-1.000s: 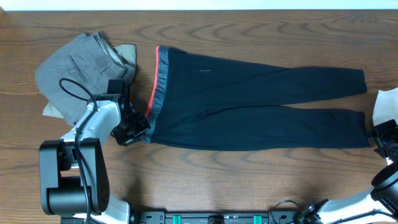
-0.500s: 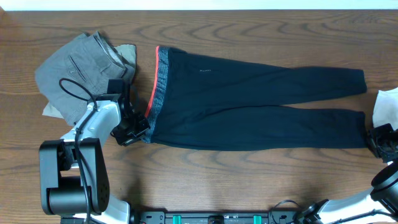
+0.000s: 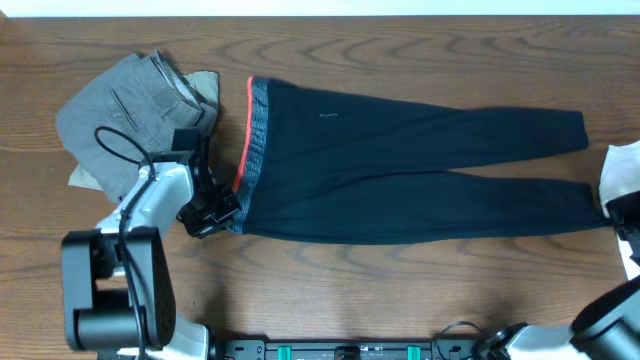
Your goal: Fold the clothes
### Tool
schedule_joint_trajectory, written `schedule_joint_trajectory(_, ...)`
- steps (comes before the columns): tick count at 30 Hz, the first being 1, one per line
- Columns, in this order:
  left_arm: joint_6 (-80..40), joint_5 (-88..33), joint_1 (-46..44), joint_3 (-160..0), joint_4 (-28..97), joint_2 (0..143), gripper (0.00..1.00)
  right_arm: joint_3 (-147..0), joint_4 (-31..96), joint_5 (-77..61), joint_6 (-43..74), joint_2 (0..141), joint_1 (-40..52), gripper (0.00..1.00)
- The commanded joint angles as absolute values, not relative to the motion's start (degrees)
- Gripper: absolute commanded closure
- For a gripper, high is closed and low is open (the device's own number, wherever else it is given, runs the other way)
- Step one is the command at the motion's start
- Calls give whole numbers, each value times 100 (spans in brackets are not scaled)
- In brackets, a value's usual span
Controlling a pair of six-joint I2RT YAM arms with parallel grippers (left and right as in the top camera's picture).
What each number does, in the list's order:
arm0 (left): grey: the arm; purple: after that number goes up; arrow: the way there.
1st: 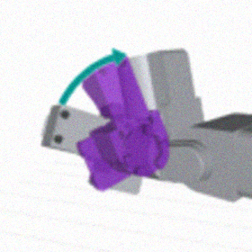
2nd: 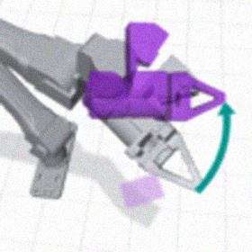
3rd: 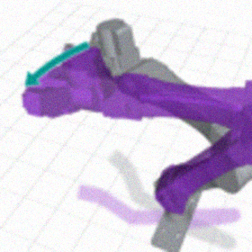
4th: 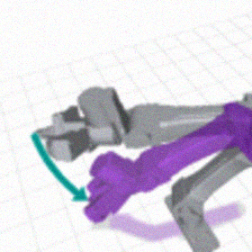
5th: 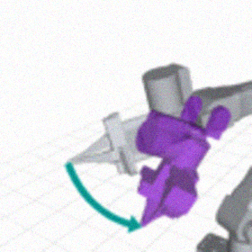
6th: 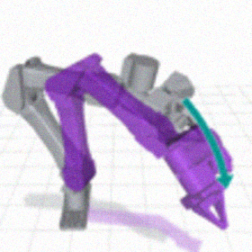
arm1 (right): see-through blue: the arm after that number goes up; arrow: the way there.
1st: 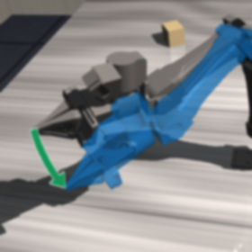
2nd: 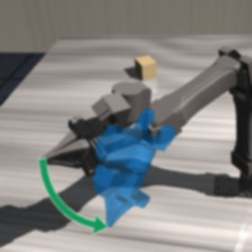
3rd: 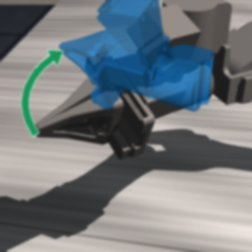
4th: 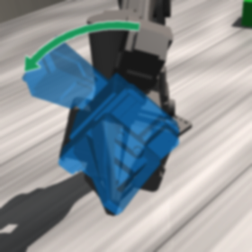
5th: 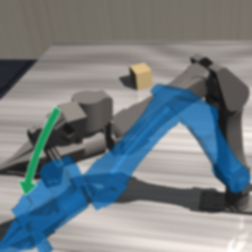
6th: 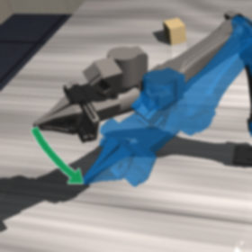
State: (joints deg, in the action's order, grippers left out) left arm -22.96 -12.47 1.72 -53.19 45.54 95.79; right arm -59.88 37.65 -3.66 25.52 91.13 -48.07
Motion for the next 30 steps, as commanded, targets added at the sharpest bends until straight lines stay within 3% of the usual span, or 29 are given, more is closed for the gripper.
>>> schedule_joint_trajectory(1,-2147,-1109,202,-5419,4786,9008,94,-6001,3846,-279,2792,8501,-4805,99)
schedule_joint_trajectory(13,-2062,-1083,209,-5419,5343,6895,94,-6077,3479,-539,3006,8012,-4731,97)
schedule_joint_trajectory(24,-1990,-1199,207,-5422,3876,7373,94,-6077,1914,-1363,3343,8665,-4254,96)
schedule_joint_trajectory(29,-1975,-1354,207,-5422,3920,7625,94,-6084,2464,-1306,3310,9048,-4156,93)
schedule_joint_trajectory(30,-1975,-1350,207,-5419,3953,7634,94,-6084,2770,-1236,3291,9133,-4158,87)
